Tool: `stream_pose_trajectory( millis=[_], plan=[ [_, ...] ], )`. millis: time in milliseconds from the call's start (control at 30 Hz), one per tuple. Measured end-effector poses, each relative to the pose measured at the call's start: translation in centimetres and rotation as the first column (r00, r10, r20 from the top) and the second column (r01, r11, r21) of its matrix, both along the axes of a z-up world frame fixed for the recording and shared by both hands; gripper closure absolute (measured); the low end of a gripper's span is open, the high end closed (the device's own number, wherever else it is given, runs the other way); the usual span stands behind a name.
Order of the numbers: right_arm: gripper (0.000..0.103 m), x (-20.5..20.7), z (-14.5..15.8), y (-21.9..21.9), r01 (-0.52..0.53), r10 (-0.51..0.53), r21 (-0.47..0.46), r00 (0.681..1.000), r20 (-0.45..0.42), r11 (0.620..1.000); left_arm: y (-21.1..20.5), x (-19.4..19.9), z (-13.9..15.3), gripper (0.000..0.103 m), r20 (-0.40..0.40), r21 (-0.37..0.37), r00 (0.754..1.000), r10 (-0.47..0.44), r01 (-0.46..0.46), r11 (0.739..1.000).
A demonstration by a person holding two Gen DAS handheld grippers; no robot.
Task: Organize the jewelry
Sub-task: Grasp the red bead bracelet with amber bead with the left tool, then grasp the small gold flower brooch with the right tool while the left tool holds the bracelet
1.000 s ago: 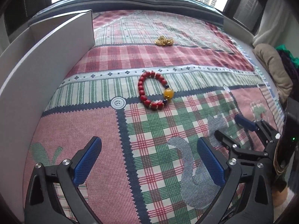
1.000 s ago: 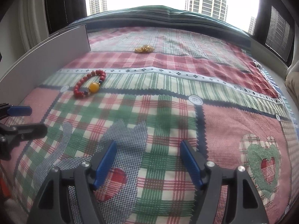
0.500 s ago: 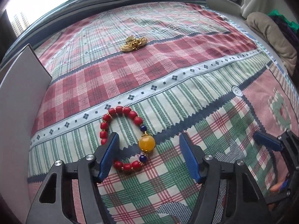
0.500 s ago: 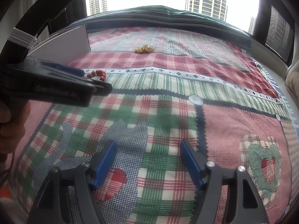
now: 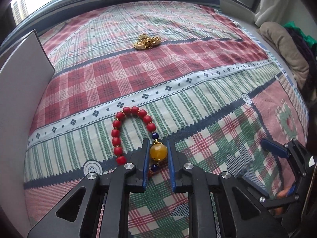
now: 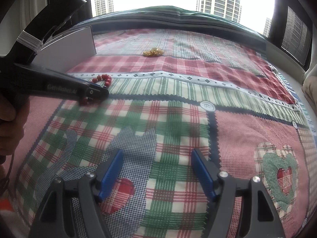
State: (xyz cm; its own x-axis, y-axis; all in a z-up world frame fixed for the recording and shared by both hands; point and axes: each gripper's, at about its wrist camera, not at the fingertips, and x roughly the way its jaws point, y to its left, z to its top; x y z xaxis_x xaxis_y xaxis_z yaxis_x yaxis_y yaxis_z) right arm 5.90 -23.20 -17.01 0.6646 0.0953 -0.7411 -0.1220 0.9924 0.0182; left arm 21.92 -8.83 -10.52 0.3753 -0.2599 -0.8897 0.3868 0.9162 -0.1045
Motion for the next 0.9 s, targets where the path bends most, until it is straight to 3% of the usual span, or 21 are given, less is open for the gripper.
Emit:
stream_pose_trajectory(
  millis=[267,500,600,700,767,900],
  plan=[
    [0.029,0.0,0.0,0.0,-0.001,0.001,-0.001,1.0,0.0,1.0,5.5,-2.8,2.2,0.088,0.011,-0.142,0.992,0.128,-0.125,0.982],
    [0.029,-0.1,0.0,0.1,0.0,0.0,-0.001,1.0,-0.002,1.0,8.6,-5.1,3.0,0.088,0.0,-0.22,0.981,0.196,-0.191,0.956],
    [0.029,0.0,0.3,0.0,-0.021,0.021,0.001,0.998,-0.066,1.0,9.7,-5.9,3.2,0.088,-0.012,-0.248,0.976,0.215,-0.212,0.945],
    [0.029,1.0,1.9,-1.1,-0.089,0.105,0.094,0.978,-0.18,0.992,10.6,-6.5,3.6,0.088,-0.021,-0.277,0.972,0.236,-0.232,0.932],
    [0.029,2.4,4.0,-2.9,-0.079,0.112,0.179,0.977,-0.182,0.981,11.4,-6.8,3.9,0.088,-0.024,-0.299,0.968,0.251,-0.247,0.922],
    [0.029,8.7,7.8,-6.3,-0.015,0.054,0.228,0.985,-0.163,0.974,12.6,-6.9,4.3,0.088,-0.037,-0.338,0.96,0.279,-0.275,0.9]
  ],
)
